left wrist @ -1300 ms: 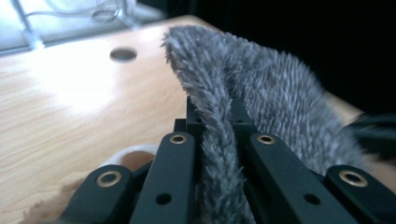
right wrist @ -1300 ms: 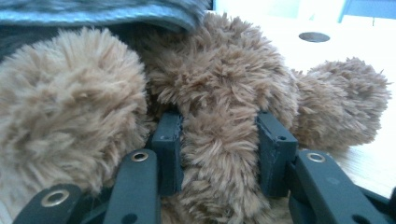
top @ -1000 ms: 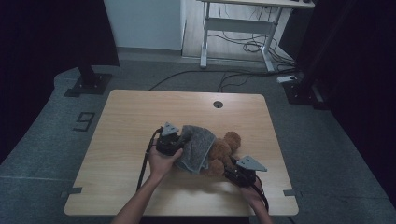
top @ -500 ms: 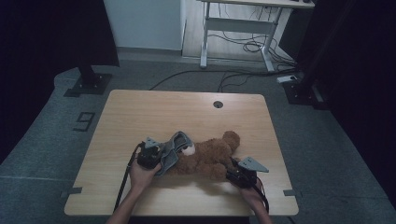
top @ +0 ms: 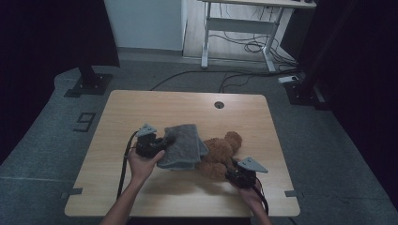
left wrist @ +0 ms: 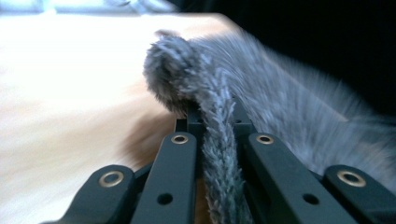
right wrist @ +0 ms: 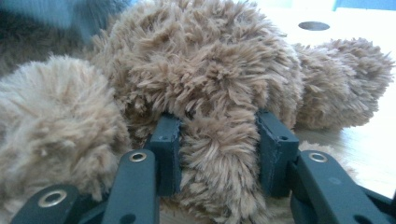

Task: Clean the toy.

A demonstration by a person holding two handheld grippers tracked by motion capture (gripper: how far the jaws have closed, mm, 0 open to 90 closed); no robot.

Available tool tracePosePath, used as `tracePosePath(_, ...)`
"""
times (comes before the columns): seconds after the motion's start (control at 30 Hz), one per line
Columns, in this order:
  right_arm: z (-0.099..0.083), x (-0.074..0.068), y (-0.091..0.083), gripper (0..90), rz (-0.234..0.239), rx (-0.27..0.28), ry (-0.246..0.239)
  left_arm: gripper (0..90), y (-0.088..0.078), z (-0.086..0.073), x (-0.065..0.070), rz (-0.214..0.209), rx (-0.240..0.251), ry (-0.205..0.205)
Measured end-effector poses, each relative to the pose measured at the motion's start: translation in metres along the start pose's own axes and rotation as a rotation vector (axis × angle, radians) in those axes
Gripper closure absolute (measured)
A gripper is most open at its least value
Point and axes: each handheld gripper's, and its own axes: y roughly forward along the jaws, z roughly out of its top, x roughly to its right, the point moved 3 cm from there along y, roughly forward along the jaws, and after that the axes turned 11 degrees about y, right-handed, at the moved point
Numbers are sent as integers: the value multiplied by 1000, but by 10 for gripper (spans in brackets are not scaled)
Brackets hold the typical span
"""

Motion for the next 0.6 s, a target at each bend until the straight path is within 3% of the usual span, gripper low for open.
tracePosePath(0.03,0,-2,1,569,-5,-2,-8,843,6,11,14,-38,12,23)
tracePosePath(0.1,-1,-5,2,567,-17,2,-24,843,17,20,32,-64,6,64)
tracePosePath(0.17,-1,-6,3,566,-18,3,-22,842,37,29,53,-116,-6,86)
tracePosePath(0.33,-1,-3,2,563,-5,5,-10,840,77,35,86,-170,-63,141)
tracePosePath(0.4,-1,-2,2,562,0,2,-9,841,89,31,90,-132,-104,174)
tracePosePath(0.47,-1,-1,1,559,5,3,-5,841,91,23,84,-50,-140,211)
tracePosePath(0.57,-2,0,1,558,7,0,-4,842,82,9,62,4,-160,174)
tracePosePath(0.6,-2,-1,1,558,5,1,-3,844,76,3,56,30,-170,191)
